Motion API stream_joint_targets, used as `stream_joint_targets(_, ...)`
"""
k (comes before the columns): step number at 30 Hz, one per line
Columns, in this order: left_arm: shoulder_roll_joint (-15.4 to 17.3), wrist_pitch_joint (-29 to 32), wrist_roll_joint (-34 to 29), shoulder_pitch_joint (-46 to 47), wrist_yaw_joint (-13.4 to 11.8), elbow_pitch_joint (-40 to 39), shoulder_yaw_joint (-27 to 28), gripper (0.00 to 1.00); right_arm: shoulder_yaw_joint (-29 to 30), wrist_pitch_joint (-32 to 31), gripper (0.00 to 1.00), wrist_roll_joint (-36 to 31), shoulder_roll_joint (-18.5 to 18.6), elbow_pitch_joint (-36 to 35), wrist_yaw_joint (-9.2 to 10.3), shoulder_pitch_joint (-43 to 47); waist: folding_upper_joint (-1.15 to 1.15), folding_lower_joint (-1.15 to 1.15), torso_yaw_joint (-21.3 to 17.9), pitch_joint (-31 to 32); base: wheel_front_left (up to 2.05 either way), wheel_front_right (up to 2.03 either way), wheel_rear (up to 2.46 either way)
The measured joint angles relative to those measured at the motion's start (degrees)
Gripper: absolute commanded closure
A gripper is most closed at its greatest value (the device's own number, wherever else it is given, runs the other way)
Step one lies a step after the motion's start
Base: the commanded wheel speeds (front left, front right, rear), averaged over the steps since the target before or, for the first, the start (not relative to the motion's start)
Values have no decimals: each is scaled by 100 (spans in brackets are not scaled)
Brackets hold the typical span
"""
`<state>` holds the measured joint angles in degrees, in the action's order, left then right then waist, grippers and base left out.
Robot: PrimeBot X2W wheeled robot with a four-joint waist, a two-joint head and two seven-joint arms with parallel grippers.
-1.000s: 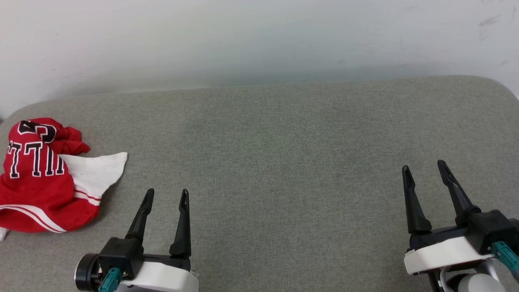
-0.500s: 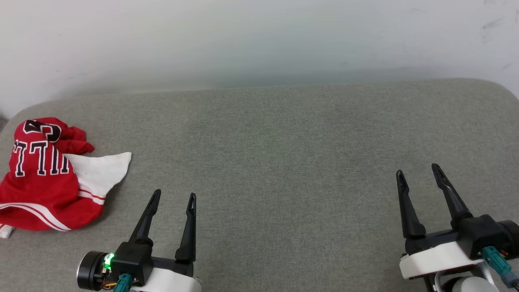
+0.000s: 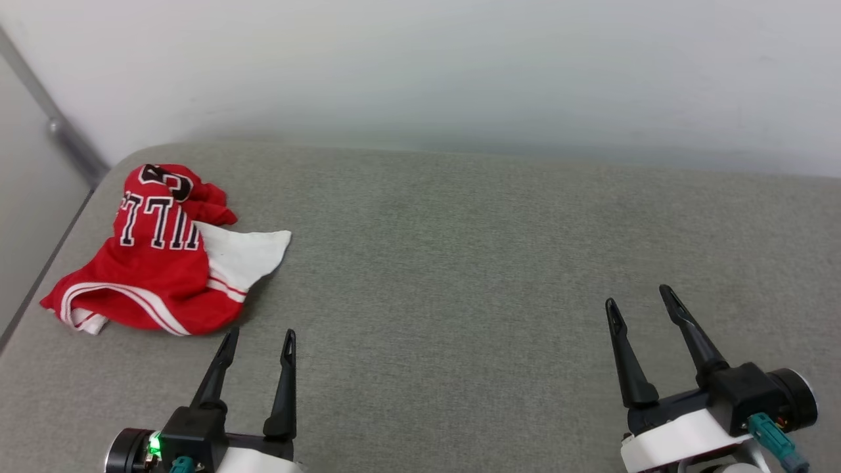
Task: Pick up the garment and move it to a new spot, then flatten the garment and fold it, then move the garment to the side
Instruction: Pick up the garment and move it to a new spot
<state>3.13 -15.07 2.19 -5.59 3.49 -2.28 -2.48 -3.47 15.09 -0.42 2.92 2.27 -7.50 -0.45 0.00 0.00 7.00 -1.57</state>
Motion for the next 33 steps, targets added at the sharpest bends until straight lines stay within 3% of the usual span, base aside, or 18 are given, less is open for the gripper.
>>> stream_joint_targets(20,-13,0,-43,-227,109,46,307,0,-516,0,0,97,-1,120,0,76,0,0,1652,195,0,0,0)
stream_joint_targets(33,-14,0,-102,-253,140,-7,293,0,-556,1,0,130,-1,154,0,131,0,0,2008,260,0,0,0)
